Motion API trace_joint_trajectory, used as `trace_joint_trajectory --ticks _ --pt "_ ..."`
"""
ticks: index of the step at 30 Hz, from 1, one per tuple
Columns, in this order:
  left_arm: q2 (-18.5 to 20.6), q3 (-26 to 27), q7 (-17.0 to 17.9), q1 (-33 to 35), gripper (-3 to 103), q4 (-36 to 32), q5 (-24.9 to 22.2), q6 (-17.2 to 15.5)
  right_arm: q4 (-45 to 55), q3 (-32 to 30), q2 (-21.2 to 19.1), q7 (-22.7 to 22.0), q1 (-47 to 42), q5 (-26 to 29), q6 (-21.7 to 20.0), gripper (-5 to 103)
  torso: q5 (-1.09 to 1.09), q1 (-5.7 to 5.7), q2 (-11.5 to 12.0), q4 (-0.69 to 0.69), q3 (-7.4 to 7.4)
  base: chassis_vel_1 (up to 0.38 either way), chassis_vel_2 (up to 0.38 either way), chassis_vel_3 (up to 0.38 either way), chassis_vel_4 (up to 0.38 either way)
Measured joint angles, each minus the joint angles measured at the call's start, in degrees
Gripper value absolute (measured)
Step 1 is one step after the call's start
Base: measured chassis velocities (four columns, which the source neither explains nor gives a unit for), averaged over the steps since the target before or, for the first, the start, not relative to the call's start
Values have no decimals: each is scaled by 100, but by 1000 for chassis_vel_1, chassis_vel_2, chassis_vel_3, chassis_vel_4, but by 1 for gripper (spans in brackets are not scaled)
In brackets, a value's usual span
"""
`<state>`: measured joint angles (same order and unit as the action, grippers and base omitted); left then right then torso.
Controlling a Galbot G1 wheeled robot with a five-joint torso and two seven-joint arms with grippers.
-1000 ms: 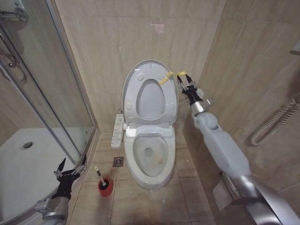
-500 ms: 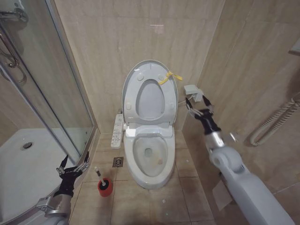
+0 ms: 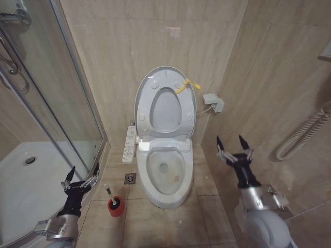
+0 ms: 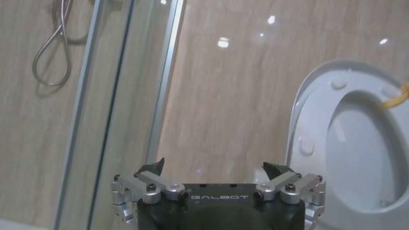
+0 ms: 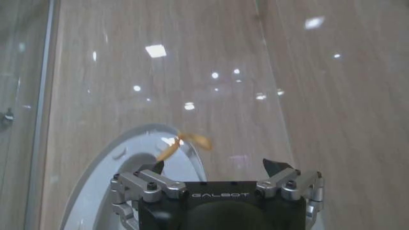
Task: Open the toilet lid, clean the toilet bowl with a toilet brush, close the toilet lid, and flush.
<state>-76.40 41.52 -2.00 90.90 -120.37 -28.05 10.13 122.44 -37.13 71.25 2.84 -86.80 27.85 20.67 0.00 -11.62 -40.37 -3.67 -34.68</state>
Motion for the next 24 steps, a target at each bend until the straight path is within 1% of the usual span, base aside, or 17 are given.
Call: trace_joint_trajectory --ticks 3,4,6,8,10,11,12,14,16,18,21,22,24 --pt "57 9 1 77 100 -208 -31 -8 -7 114 131 -45 -613 -307 431 100 0 0 0 0 0 0 0 0 0" --pt "57 9 1 77 100 -208 -31 -8 -7 114 131 -45 -613 -307 431 100 0 0 0 0 0 0 0 0 0" --pt "134 44 1 120 100 -310 -35 27 -130 148 316 -40 -928 -489 727 100 -1 0 0 -1 0 0 0 0 0" --pt "154 54 1 127 100 -337 -38 36 -166 153 388 -28 -955 -521 791 100 0 0 0 -1 0 0 0 0 0" --pt "189 74 0 145 100 -410 -45 52 -245 171 604 -2 -937 -581 882 100 0 0 0 -1 0 0 0 0 0" --pt "195 80 -1 154 100 -431 -45 55 -276 182 740 4 -876 -625 899 100 0 -1 0 1 0 0 0 0 0" --pt "195 80 -1 154 100 -431 -45 55 -276 182 740 4 -876 -625 899 100 0 -1 0 1 0 0 0 0 0" --pt "195 93 -2 156 100 -426 -33 64 -331 200 947 31 -784 -721 926 100 0 -1 1 1 0 0 0 0 0" --pt "192 114 -2 137 100 -301 20 111 -396 218 1121 47 -718 -835 970 100 0 -1 1 0 -1 0 0 0 0" --pt "195 113 -4 135 100 -241 37 128 -425 230 1177 60 -703 -874 998 100 -2 -1 1 1 -1 0 0 0 0" --pt "245 78 -13 62 100 132 149 177 -509 280 1324 122 -650 -1005 1091 100 0 -1 1 1 -1 0 0 0 0" --pt "245 78 -13 62 100 132 149 177 -509 280 1324 122 -650 -1005 1091 100 0 -1 1 1 -1 0 0 0 0" --pt "346 -26 -55 -82 100 667 268 258 -600 333 1396 210 -568 -1142 1180 100 -1 -1 1 -1 -1 0 0 0 0"
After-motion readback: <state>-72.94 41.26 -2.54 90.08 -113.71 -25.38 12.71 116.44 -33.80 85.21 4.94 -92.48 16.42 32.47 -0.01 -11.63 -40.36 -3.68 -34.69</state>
